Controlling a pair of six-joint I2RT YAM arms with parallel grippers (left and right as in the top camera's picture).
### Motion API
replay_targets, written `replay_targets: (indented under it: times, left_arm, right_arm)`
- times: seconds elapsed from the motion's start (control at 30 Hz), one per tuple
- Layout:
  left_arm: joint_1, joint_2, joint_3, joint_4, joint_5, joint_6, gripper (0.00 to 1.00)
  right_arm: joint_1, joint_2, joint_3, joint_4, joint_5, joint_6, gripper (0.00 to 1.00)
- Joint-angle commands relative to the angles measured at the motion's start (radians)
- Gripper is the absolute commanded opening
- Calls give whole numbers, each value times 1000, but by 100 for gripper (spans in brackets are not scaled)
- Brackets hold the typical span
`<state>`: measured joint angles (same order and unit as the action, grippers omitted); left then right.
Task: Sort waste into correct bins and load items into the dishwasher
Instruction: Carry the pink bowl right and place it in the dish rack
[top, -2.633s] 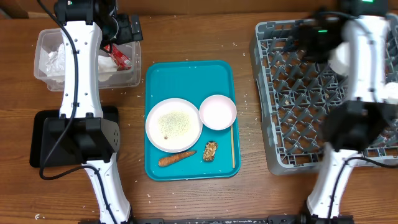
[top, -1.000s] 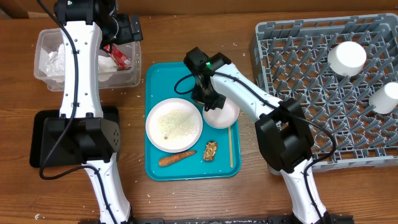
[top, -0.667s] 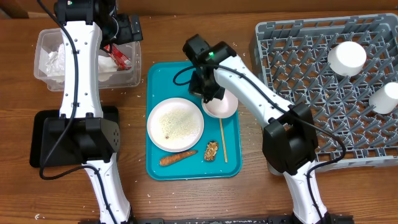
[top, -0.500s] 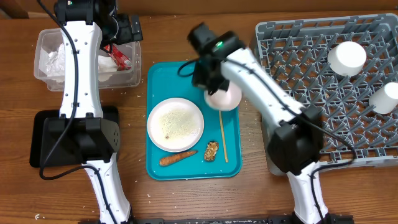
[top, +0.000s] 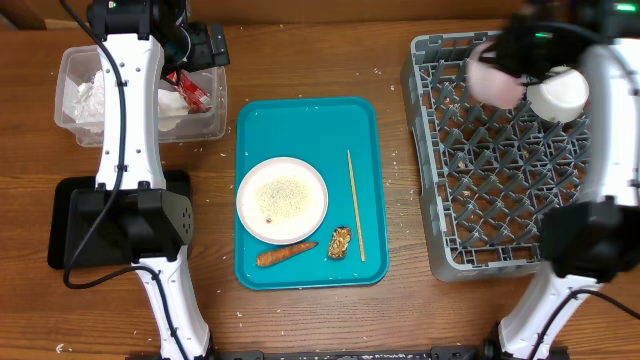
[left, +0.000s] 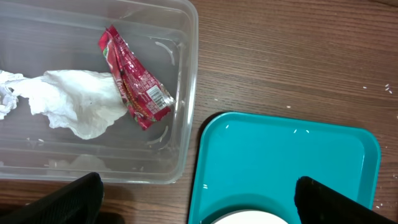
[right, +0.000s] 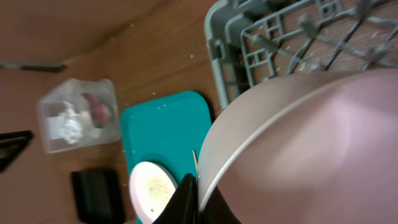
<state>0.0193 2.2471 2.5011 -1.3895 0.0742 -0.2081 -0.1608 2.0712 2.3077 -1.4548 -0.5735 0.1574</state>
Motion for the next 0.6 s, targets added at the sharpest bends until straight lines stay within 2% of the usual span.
replay_targets:
  times: [0.0, 0.2, 0.4, 0.57]
  left_arm:
    - [-6, 1, 14, 3, -3, -9, 100]
    - [-6, 1, 14, 3, -3, -9, 100]
    - [-6, 1, 14, 3, -3, -9, 100]
    - [-6, 1, 14, 3, -3, -9, 100]
  right_arm:
    - [-145, 31, -55, -8, -388, -263, 4]
    - [-286, 36, -258, 16, -660, -456, 4]
    - [-312, 37, -472, 169, -730, -454, 4]
    - [-326, 37, -534, 240, -691, -401, 4]
